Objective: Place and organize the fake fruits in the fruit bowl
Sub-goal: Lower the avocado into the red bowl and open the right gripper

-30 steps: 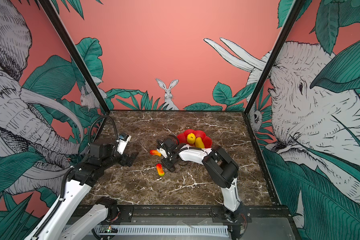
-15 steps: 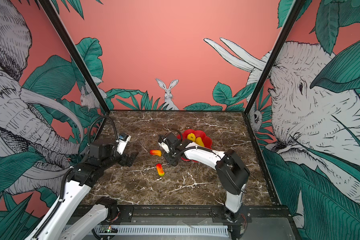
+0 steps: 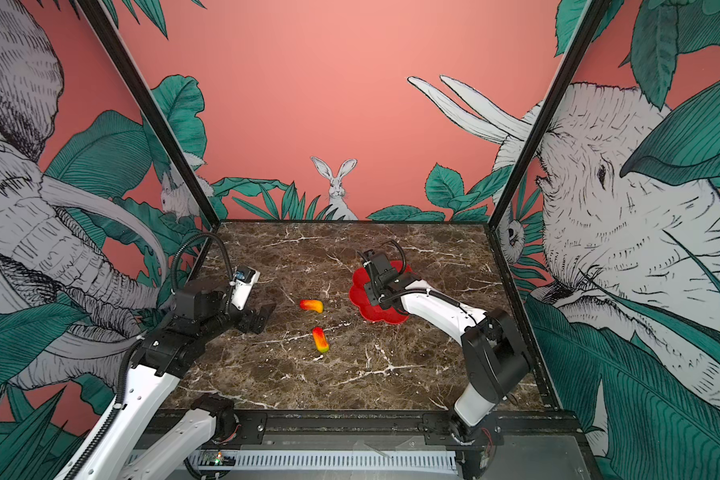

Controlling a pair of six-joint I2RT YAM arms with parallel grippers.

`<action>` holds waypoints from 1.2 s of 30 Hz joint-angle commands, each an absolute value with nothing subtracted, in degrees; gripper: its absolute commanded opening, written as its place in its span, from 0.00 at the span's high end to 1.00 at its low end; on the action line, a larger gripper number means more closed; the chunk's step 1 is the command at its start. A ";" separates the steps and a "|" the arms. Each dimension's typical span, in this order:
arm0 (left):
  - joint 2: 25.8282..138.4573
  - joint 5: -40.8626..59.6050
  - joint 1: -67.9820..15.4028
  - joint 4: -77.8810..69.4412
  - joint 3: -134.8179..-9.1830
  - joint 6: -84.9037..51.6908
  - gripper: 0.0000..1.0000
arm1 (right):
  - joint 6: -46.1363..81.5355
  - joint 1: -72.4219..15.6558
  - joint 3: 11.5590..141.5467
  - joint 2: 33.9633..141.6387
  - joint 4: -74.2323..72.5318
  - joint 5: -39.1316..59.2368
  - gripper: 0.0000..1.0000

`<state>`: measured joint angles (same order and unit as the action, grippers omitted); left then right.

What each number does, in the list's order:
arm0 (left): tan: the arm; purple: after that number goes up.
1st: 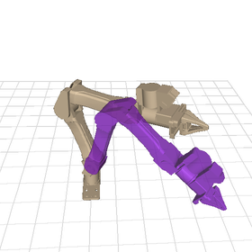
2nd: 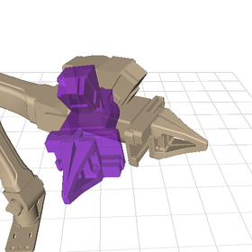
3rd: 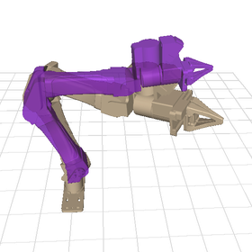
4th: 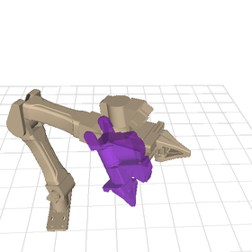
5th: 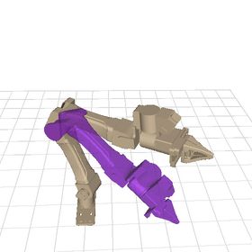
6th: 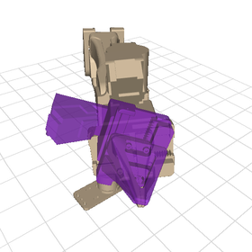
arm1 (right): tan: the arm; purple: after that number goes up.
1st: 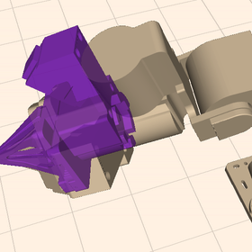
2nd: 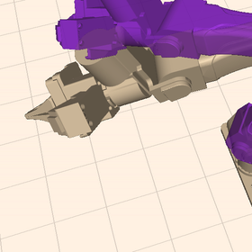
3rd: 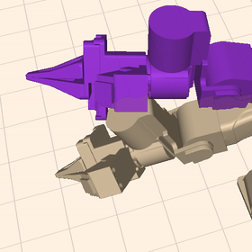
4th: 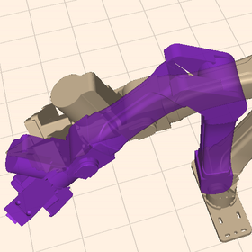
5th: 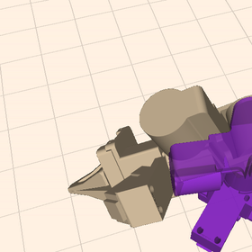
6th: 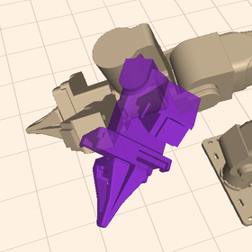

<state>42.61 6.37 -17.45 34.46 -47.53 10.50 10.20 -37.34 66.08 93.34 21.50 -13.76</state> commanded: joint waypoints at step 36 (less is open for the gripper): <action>42.36 6.91 -17.05 35.09 -46.93 11.16 0.00 | 7.47 -36.90 61.17 103.80 9.85 -22.41 0.50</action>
<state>42.33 6.46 -17.45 34.46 -47.51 10.50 8.10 -37.06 61.84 103.35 11.25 -20.91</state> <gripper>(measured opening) 0.996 0.480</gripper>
